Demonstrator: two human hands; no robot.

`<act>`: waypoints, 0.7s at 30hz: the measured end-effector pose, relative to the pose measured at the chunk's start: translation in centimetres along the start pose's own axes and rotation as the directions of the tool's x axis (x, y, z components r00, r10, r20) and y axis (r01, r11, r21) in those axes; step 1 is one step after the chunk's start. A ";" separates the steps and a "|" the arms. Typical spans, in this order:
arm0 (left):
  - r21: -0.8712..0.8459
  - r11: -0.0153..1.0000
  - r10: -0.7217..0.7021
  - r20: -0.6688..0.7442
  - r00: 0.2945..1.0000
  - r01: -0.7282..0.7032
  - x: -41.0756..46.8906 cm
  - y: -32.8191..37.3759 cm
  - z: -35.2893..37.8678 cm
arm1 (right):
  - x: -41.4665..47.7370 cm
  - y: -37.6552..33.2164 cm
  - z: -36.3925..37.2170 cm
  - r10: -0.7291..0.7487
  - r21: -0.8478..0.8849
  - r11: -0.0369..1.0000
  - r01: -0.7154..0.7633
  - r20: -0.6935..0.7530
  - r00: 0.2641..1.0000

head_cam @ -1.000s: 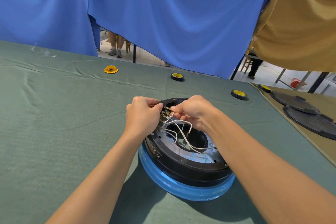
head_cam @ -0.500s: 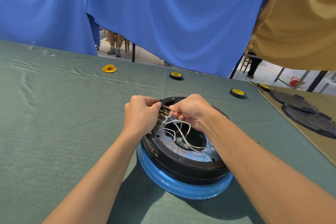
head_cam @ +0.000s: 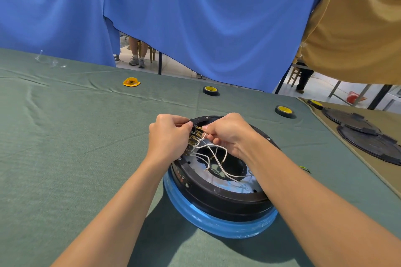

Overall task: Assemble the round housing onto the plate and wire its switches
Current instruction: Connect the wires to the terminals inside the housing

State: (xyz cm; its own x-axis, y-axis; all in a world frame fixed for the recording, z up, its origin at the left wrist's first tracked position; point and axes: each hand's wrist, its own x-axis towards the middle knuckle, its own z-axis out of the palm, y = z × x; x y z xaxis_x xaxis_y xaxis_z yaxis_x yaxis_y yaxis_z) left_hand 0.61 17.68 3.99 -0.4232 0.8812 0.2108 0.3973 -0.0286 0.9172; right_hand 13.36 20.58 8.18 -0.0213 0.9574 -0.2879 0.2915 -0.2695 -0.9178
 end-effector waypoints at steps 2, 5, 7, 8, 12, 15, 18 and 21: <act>-0.004 1.000 -0.004 -0.001 1.000 0.004 0.0 0.0 0.0 | 0.0 0.0 0.0 -0.002 -0.003 1.000 0.002 -0.003 1.000; -0.005 1.000 -0.005 -0.001 1.000 0.005 -0.1 0.1 0.0 | 0.0 0.1 0.0 -0.006 -0.002 1.000 0.006 -0.007 1.000; -0.004 1.000 -0.008 -0.001 1.000 0.008 -0.1 0.2 0.0 | 0.0 0.1 0.1 -0.009 0.000 1.000 0.009 -0.009 1.000; -0.006 1.000 -0.010 -0.002 1.000 0.010 -0.1 0.2 -0.1 | -0.1 0.1 0.1 -0.010 -0.001 1.000 0.010 -0.010 1.000; 0.000 1.000 -0.006 0.000 1.000 0.006 -0.2 0.2 -0.1 | -0.1 0.1 0.2 -0.026 -0.033 0.999 0.026 -0.017 1.000; -0.004 1.000 -0.002 0.004 1.000 0.002 -0.2 0.3 -0.1 | -0.1 0.0 0.3 -0.042 -0.056 0.998 0.040 -0.027 0.999; -0.001 1.000 -0.009 0.001 1.000 0.009 -0.1 0.3 -0.1 | -0.2 -0.1 0.4 -0.050 -0.060 0.997 0.048 -0.032 0.998; -0.002 1.000 -0.022 0.002 1.000 0.022 -0.1 0.2 -0.1 | -0.2 -0.3 0.4 -0.051 -0.077 0.996 0.049 -0.034 0.998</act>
State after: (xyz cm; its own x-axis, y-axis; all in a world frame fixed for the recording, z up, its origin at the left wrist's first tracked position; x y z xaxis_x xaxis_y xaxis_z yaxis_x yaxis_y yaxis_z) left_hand 0.71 17.51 4.21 -0.4301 0.8827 0.1894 0.3865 -0.0095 0.9223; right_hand 12.89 20.42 8.44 -0.0041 0.9730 -0.2309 0.3625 -0.2138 -0.9071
